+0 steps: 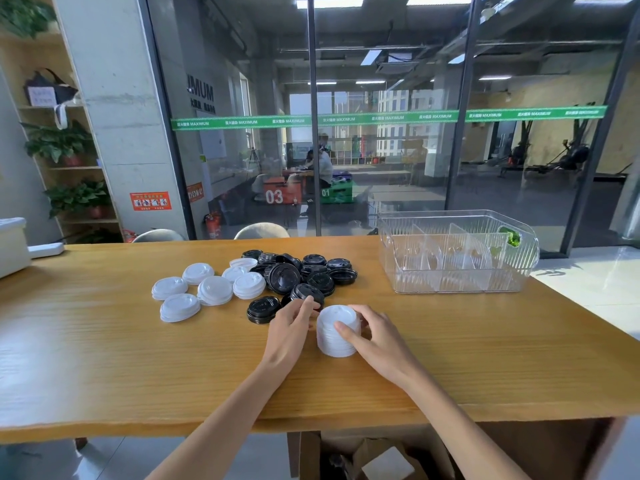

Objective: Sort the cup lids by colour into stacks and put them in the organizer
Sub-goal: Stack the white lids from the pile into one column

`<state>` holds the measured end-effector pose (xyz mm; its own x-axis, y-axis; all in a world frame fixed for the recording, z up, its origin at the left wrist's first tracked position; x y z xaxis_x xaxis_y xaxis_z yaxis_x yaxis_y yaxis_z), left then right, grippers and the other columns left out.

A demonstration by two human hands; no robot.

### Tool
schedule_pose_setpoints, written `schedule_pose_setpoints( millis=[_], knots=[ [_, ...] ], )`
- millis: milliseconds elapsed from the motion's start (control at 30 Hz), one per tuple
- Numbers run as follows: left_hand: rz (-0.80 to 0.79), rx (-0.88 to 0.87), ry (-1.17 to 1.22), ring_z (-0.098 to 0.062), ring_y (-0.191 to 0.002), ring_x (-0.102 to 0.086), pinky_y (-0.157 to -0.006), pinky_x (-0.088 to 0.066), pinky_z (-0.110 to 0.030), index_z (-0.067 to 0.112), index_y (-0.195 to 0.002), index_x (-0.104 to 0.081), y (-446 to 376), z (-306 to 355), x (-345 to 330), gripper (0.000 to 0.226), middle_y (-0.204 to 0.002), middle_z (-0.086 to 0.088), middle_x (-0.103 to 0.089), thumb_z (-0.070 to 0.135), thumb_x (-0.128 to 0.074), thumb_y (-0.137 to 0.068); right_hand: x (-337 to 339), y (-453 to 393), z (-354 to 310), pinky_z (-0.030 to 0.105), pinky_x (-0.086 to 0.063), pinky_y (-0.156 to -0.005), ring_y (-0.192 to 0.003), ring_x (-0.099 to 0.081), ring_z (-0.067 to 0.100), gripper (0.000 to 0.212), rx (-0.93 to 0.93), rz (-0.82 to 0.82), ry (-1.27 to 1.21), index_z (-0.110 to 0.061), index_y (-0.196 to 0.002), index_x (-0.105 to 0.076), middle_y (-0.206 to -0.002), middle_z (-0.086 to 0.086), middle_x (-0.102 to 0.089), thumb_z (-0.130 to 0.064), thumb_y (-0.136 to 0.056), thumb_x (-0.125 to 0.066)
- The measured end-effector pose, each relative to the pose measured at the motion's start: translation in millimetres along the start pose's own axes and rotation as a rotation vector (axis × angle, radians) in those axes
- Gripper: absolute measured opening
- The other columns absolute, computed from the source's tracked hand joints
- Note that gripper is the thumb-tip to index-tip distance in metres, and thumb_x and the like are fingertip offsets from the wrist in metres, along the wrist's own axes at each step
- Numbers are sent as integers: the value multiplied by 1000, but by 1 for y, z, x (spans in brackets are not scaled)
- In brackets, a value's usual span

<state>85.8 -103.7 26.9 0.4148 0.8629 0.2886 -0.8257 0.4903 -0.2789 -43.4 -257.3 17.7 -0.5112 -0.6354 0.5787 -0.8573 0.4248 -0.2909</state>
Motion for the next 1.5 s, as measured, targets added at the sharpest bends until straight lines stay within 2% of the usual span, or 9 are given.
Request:
schedule_pose_setpoints(
  millis=[200, 300, 367, 467, 633, 800, 967, 1233, 1500],
  knots=[
    [101, -72, -161, 1, -90, -71, -81, -55, -31, 30, -111, -75, -9, 1, 50, 32, -98, 15, -78, 58, -60, -104, 1, 0, 0, 31, -47, -103, -123, -48, -2, 55, 16, 4, -15, -44, -137, -58, -120, -26, -58, -74, -91, -63],
    [178, -106, -317, 1, -90, -69, -81, -59, -35, 38, -102, -73, -14, 2, 96, 35, -96, 19, -76, 69, -58, -98, 1, -1, 1, 32, -48, -103, -123, -50, 0, 53, 16, 3, -26, -44, -136, -58, -122, -23, -59, -71, -92, -65],
    [246, -91, -441, -4, -95, -68, -83, -59, -39, 39, -101, -72, -18, -2, 130, 41, -102, 18, -74, 76, -57, -92, 1, -1, 0, 30, -46, -102, -123, -49, -1, 53, 18, 9, -21, -44, -137, -58, -123, -23, -60, -71, -92, -66],
    [371, -58, -614, -20, -107, -67, -93, -54, -47, 31, -113, -73, -23, -14, 182, 42, -116, 6, -70, 67, -71, -92, 1, 0, -1, 28, -45, -102, -123, -47, -6, 51, 10, 7, -39, -45, -137, -58, -124, -23, -61, -68, -92, -68],
    [441, 159, -787, -39, -133, -53, -108, -43, -55, 17, -144, -59, -27, -49, 243, 82, -142, -14, -60, 67, -80, -83, 0, 1, -2, 27, -43, -101, -125, -46, -5, 49, 5, -7, -46, -47, -136, -57, -125, -20, -58, -67, -93, -68],
    [364, 345, -765, -41, -146, -44, -117, -39, -56, 7, -160, -41, -33, -84, 261, 116, -154, -21, -51, 78, -80, -77, 0, 2, -2, 29, -44, -102, -124, -49, -2, 51, -3, -17, -52, -50, -137, -55, -125, -15, -55, -71, -91, -67],
    [353, 381, -799, -40, -140, -50, -113, -39, -56, 5, -148, -52, -42, -97, 264, 111, -146, -19, -58, 86, -72, -75, 0, 3, -3, 25, -43, -98, -124, -49, -1, 51, -6, -25, -56, -50, -137, -55, -123, -16, -54, -70, -92, -67],
    [374, 377, -817, -36, -136, -53, -108, -39, -54, 19, -145, -59, -47, -98, 266, 95, -141, -13, -61, 84, -70, -77, -2, 3, -6, 13, -37, -93, -124, -46, -9, 56, 14, -40, -43, -53, -136, -54, -122, -24, -54, -72, -86, -71],
    [425, 326, -781, -36, -132, -56, -107, -40, -51, 19, -141, -60, -40, -88, 269, 89, -140, -11, -60, 82, -72, -78, -3, 3, -5, 10, -37, -89, -119, -45, -16, 54, 17, -37, -34, -58, -132, -53, -122, -23, -55, -70, -84, -74]
  ],
)
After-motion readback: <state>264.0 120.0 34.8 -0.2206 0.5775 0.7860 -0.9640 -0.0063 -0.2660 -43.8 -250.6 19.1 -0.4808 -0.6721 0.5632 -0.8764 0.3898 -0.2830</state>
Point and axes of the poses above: each hand's wrist, its own y-axis away from the middle knuckle, its own x-axis out of the back of the hand, z = x × y, the point moved 10 cm from there along -y, towards the middle knuckle
